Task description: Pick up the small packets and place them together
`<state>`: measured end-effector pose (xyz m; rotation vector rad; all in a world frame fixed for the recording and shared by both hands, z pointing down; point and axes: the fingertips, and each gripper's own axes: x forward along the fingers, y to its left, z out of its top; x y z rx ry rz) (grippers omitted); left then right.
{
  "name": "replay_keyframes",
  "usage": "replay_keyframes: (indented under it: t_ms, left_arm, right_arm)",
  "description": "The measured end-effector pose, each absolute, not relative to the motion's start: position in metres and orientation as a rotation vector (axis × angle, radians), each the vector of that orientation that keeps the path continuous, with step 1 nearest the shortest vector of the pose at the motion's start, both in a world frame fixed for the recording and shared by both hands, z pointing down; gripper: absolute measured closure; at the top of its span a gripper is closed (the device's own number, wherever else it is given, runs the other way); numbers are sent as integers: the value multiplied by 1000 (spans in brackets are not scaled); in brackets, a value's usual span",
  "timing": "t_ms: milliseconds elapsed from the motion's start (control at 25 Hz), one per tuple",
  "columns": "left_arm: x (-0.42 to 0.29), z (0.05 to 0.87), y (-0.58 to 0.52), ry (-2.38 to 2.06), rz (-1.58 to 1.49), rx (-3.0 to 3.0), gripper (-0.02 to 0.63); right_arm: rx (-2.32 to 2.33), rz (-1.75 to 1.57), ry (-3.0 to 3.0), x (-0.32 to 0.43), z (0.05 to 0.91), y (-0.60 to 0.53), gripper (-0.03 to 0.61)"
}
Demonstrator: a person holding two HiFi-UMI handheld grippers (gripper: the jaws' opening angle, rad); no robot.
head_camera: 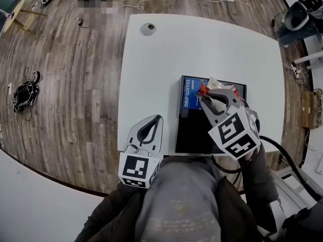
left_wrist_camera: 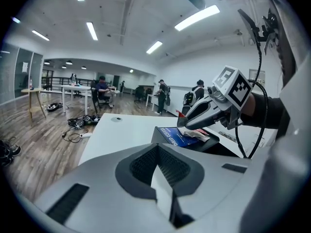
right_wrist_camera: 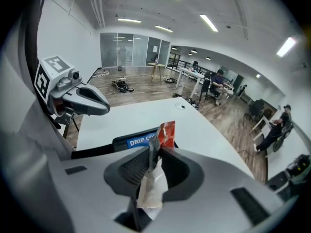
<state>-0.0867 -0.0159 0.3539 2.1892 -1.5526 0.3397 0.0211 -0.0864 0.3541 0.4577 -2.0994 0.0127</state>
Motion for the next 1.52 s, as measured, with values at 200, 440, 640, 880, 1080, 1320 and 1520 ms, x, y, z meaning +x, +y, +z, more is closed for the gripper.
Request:
replay_keyframes:
  t_ms: [200,440,640,880,1080,1320,1520]
  left_arm:
    - [-85,354,-14,-1552,344,2190,611]
    - [-85,353,-7,-1553,353,2193,611]
    - [-86,351,-3,-1554,355,2201,611]
    - [-84,346,-1,-1546,361,2222,611]
    - [-83,343,4,-1533,367,2249,611]
    - [-80,340,8,-1519,367,2287,611]
    - [-66,331,16,-1461,363,2354,611]
  right_arm:
    - [446,5,-2083,21,360,-82,492]
    - [477,18,-2091,24,360,-81,443]
    - [523,26,-2114,25,355,-81,414]
    - [584,43,-2121,32,351,-83,408]
    - [637,51,-2145,35,343,-78,409]
    - [720,107,-2199,51,334,-63,410]
    - [805,216,-2281,56,325,-30,410]
